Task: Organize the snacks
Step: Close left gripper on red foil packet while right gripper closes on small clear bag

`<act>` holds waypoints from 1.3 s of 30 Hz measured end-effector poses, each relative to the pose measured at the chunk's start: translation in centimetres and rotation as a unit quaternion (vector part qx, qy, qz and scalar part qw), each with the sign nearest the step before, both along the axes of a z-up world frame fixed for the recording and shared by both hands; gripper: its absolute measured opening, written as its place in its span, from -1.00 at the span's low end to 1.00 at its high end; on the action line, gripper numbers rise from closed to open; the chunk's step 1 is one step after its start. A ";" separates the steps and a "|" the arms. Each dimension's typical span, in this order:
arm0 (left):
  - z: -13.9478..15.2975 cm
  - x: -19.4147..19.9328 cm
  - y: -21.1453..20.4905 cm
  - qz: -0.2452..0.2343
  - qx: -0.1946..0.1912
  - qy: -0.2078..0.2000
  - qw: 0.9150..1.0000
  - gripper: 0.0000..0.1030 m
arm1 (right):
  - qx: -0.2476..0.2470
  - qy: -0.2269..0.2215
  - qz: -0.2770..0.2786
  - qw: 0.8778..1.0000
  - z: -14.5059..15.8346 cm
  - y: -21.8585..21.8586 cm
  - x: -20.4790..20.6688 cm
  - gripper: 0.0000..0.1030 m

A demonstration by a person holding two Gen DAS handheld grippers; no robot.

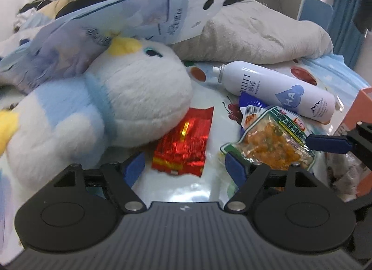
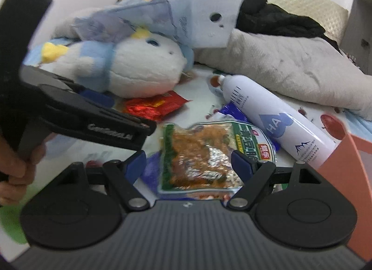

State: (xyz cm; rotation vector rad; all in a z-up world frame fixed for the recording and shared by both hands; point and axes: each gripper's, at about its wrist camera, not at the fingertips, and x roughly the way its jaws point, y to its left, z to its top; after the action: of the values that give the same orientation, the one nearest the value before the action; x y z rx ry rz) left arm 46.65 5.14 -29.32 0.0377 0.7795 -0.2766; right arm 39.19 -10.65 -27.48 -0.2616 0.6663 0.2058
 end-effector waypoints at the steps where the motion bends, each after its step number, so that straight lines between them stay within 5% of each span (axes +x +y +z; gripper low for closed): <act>1: -0.2 0.3 -0.2 0.001 0.005 0.001 1.000 0.55 | 0.000 0.005 -0.008 1.000 -0.3 -0.1 0.4 0.59; 9: -1.4 1.8 -0.9 -0.007 0.009 0.003 1.000 0.54 | 0.007 0.041 -0.026 0.999 -1.7 -0.2 1.6 0.63; 12: -1.6 1.7 -1.0 -0.006 0.004 0.005 1.000 0.40 | 0.010 0.050 -0.023 0.998 -1.8 -0.1 1.7 0.54; 13: -1.6 1.6 -1.0 -0.006 0.007 0.003 1.000 0.21 | 0.011 0.050 -0.023 0.998 -1.8 -0.1 1.7 0.51; 17: -1.4 1.3 -1.0 -0.005 0.014 0.006 1.000 0.13 | 0.016 0.049 -0.027 0.998 -1.2 -0.5 1.5 0.12; 22: -0.9 0.5 -0.5 0.004 0.009 0.013 1.000 0.13 | 0.024 0.049 -0.010 0.998 -0.3 0.1 0.7 -0.91; 33: -0.7 -4.7 1.6 0.056 -0.032 0.035 0.997 0.12 | 0.040 0.095 0.008 0.995 -1.6 0.5 -1.1 -0.94; 39: -0.5 -8.4 2.3 0.083 -0.052 0.037 0.995 0.12 | 0.048 0.077 0.008 0.996 -0.9 0.0 -3.9 -0.90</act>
State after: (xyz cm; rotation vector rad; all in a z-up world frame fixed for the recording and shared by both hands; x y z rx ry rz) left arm 38.29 7.42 -29.85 -0.1359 0.8363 -0.1616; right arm 35.29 -10.66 -28.34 -0.1604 0.8051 0.2734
